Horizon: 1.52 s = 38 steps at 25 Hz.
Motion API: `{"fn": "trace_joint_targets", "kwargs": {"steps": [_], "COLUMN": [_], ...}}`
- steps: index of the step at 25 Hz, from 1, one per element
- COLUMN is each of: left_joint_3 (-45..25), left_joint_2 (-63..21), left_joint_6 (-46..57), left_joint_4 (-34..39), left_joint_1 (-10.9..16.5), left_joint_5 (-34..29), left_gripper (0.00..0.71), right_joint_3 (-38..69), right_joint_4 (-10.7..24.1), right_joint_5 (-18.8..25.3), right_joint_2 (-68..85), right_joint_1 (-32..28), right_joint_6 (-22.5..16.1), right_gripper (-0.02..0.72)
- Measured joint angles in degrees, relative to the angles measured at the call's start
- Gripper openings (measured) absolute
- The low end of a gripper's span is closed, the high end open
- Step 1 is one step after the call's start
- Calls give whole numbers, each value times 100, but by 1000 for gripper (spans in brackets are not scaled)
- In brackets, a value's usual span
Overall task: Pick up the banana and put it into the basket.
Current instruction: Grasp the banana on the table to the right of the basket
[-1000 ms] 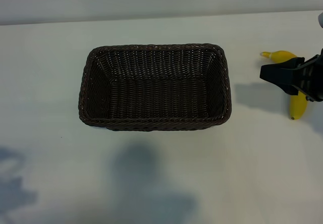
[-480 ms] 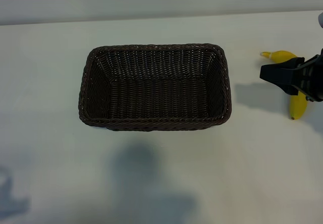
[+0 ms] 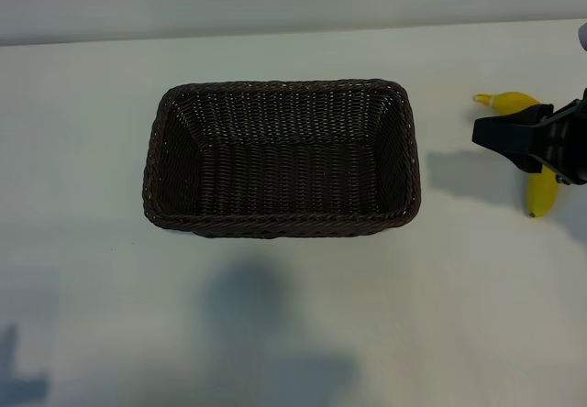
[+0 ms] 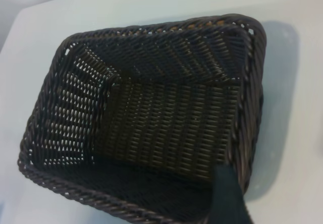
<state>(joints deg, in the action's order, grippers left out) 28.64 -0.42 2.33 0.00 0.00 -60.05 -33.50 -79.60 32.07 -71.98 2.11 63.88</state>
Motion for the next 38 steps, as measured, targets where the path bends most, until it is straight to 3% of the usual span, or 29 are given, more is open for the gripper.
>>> {"fn": "trace_joint_targets", "kwargs": {"steps": [10,19,28,38], "left_joint_3": [0,0,0,0], "left_joint_2": [0,0,0,0], "left_joint_6": [0,6,12,12], "left_joint_4": [0,0,0,0], "left_joint_1": [0,0,0,0], "left_joint_5": [0,0,0,0], "left_gripper": [507,507,507,507], "right_joint_3": [0,0,0,-144], "right_joint_4": [0,63,347,584], "right_joint_5": [-88,-1507,-1825,-2453], "right_joint_2": [0,0,-1,-126], "right_joint_1": [0,7,7,7], "right_joint_6": [125,721,746,792], "right_gripper": [457,457,464,569]}}
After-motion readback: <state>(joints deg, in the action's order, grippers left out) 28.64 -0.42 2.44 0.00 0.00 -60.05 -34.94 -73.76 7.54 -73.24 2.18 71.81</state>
